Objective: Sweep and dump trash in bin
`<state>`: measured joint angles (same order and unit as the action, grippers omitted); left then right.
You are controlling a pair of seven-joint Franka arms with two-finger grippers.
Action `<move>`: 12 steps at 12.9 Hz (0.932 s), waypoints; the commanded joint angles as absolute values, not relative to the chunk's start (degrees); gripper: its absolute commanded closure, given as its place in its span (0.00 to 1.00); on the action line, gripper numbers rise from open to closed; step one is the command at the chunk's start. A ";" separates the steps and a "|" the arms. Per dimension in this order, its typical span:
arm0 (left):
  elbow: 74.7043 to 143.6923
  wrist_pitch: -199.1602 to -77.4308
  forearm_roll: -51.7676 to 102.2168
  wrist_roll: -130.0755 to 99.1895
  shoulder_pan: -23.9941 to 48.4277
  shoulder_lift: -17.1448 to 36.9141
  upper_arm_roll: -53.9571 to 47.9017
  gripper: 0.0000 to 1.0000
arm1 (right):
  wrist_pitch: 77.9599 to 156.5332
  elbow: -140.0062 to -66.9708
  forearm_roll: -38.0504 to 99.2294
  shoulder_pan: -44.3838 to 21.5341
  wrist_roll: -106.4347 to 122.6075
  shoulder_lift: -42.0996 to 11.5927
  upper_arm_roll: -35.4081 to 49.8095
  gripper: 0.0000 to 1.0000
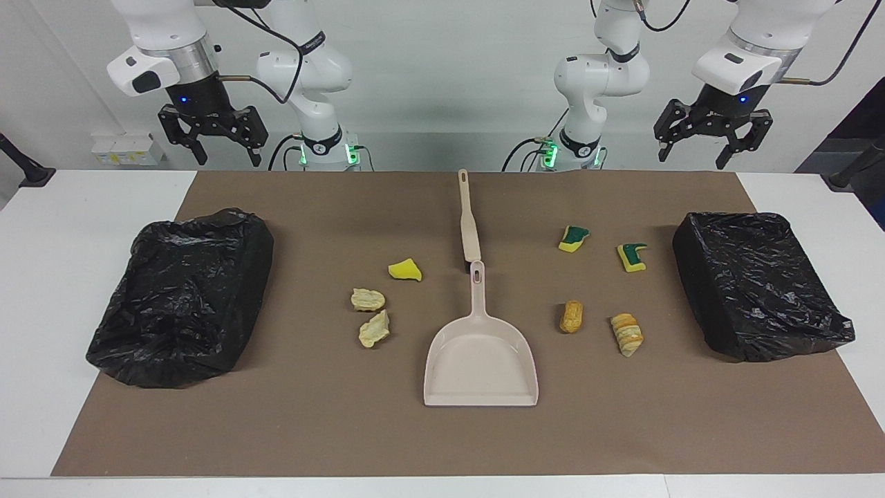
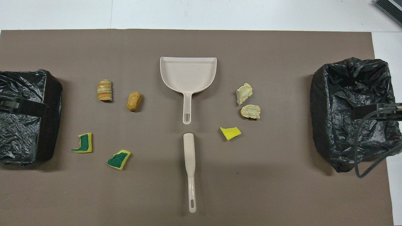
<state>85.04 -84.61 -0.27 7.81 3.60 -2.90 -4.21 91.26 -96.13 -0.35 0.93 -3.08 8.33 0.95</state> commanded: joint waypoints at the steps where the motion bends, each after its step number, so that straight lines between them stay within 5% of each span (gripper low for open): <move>1: 86.13 -84.99 0.44 7.03 4.65 -3.96 -4.22 0.00 | 89.48 -96.50 0.18 1.58 -3.16 8.61 1.06 0.00; 12: 91.38 -88.93 3.07 6.77 10.97 -6.23 -5.10 0.00 | 89.39 -96.86 0.18 1.49 -3.43 8.79 0.70 0.00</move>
<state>85.96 -85.70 2.21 7.54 8.40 -3.16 -5.48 89.60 -96.40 -0.35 0.98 -3.08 8.33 0.65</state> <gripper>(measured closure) 0.000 0.000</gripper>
